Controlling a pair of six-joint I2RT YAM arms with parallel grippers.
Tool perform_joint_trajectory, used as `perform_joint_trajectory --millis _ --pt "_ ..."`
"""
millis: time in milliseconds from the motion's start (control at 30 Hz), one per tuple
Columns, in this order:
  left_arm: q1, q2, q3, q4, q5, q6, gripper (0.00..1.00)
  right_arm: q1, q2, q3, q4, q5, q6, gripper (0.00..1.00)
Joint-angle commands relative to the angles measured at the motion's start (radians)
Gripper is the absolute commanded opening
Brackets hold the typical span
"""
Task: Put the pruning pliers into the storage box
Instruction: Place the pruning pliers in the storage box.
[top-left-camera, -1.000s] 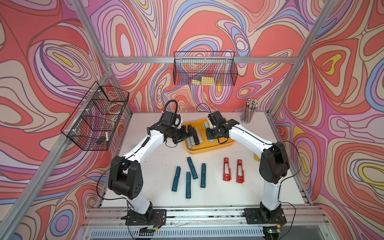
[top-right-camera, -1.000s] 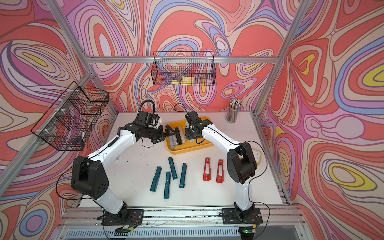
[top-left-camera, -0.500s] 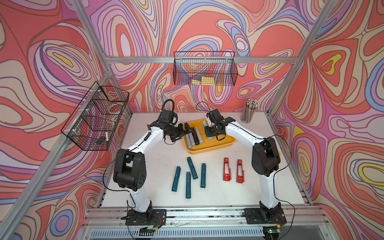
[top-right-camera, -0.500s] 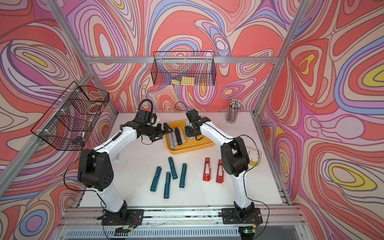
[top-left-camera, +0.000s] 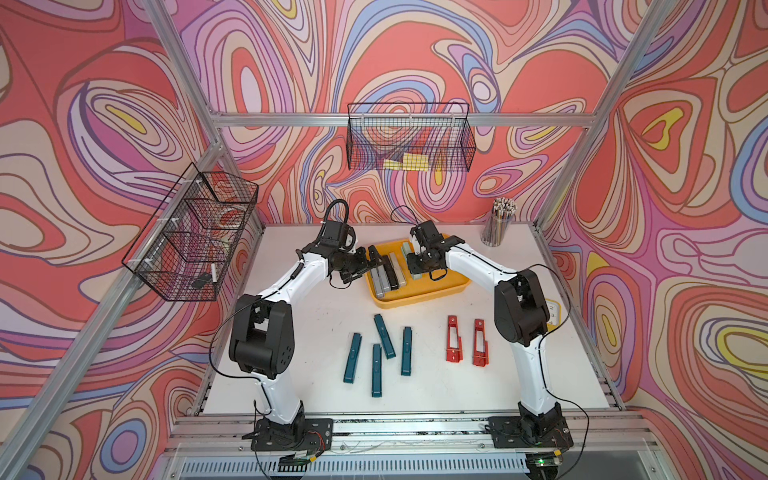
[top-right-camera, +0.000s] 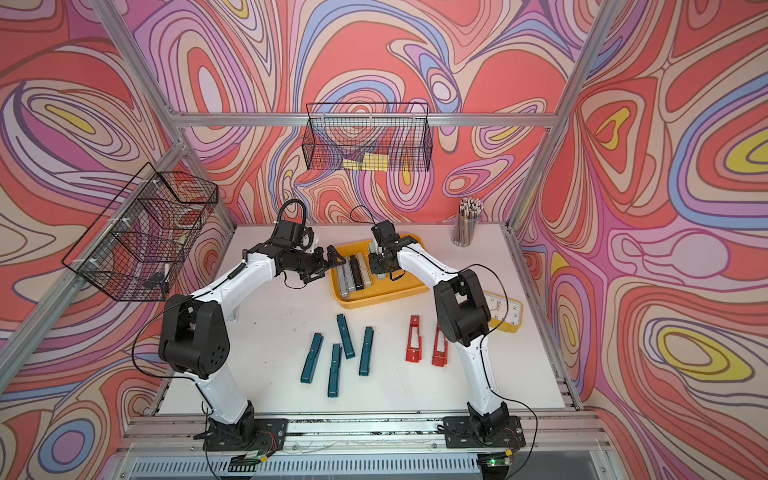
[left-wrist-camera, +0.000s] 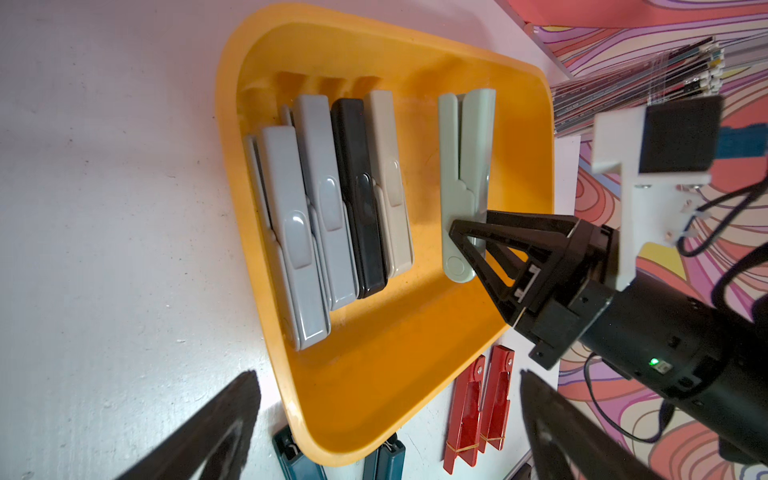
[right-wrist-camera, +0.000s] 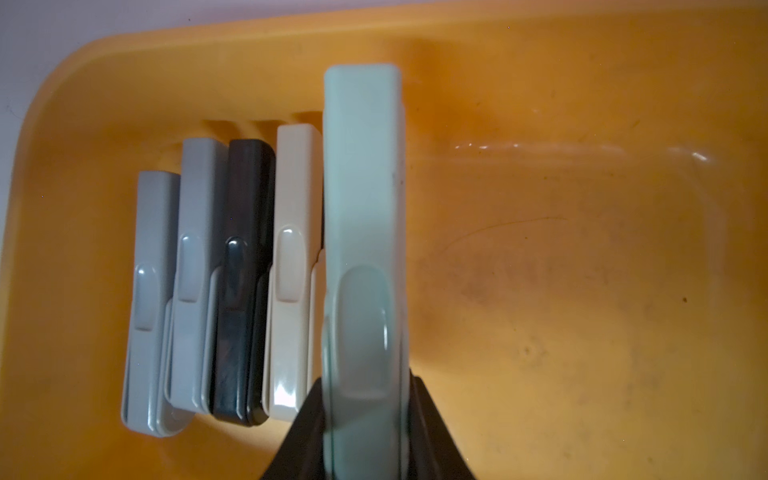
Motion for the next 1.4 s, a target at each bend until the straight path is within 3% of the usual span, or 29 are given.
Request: perform_joint_trajectory --millis 0,1367 --pt "0.007 0.013 -0.019 0.022 -0.022 0.006 0.99 -0.006 0.029 0.039 0.03 -0.013 -0.013 0.04" --pt "0.01 0.087 -0.052 0.084 0.008 -0.013 0.99 -0.01 0.164 0.123 -0.009 -0.008 -0.008 0.03"
